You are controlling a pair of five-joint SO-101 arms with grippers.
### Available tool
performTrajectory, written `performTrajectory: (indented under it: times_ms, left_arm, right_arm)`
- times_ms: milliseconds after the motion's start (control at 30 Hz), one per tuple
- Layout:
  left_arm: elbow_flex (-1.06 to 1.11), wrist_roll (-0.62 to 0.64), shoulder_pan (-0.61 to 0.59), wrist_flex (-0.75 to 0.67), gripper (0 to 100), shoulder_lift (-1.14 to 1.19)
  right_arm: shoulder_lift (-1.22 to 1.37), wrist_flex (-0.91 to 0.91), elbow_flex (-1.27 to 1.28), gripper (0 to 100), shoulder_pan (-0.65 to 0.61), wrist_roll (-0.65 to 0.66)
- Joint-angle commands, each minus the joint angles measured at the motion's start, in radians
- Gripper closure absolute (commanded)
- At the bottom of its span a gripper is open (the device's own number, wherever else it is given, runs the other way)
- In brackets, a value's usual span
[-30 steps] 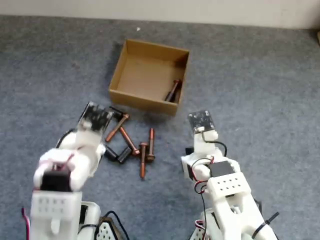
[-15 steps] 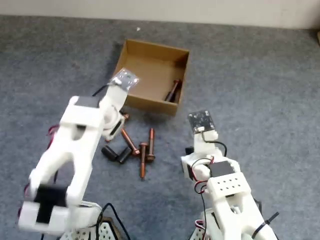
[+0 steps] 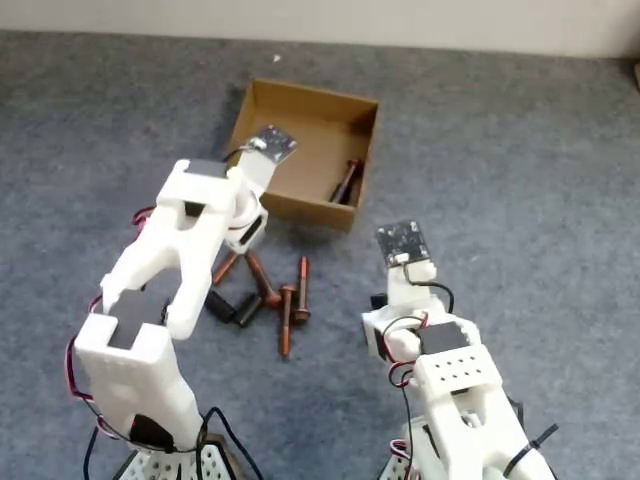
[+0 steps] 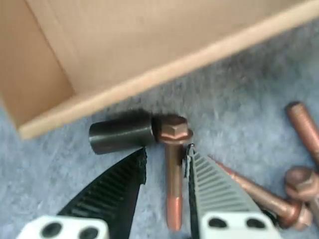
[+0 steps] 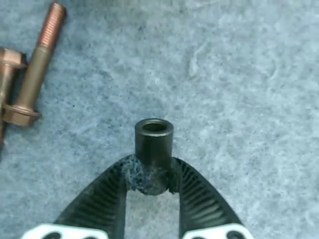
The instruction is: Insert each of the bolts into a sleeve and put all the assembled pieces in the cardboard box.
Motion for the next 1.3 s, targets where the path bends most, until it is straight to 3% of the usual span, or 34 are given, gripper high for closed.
performTrajectory:
  times_ms: [0,500,633,800,967,1267]
  left_arm:
    - [-0.05,0.046,0.016,-0.023,85,0.018]
    - [-0.05,0.038,0.013,0.084,91,0.041]
    - [-0.048,0.04,0.018,0.083,100,0.038]
    - [-0.033,0.046,0.036,0.121,100,0.019]
    - [0.038,0.112,0.022,0.117,100,-0.148]
    - [0.302,0.117,0.018,0.115,100,-0.636]
  right_arm:
    - [-0.035,-0.028,-0.007,99.3,0.012,-0.011]
    - [-0.035,-0.028,-0.007,99.3,0.012,-0.008]
    - [-0.031,-0.028,-0.005,99.3,0.012,-0.008]
    - [-0.031,-0.028,-0.005,99.3,0.012,-0.006]
    - [-0.036,-0.027,-0.004,99.3,0.012,-0.006]
    - [-0.038,-0.025,-0.005,99.3,-0.005,-0.012]
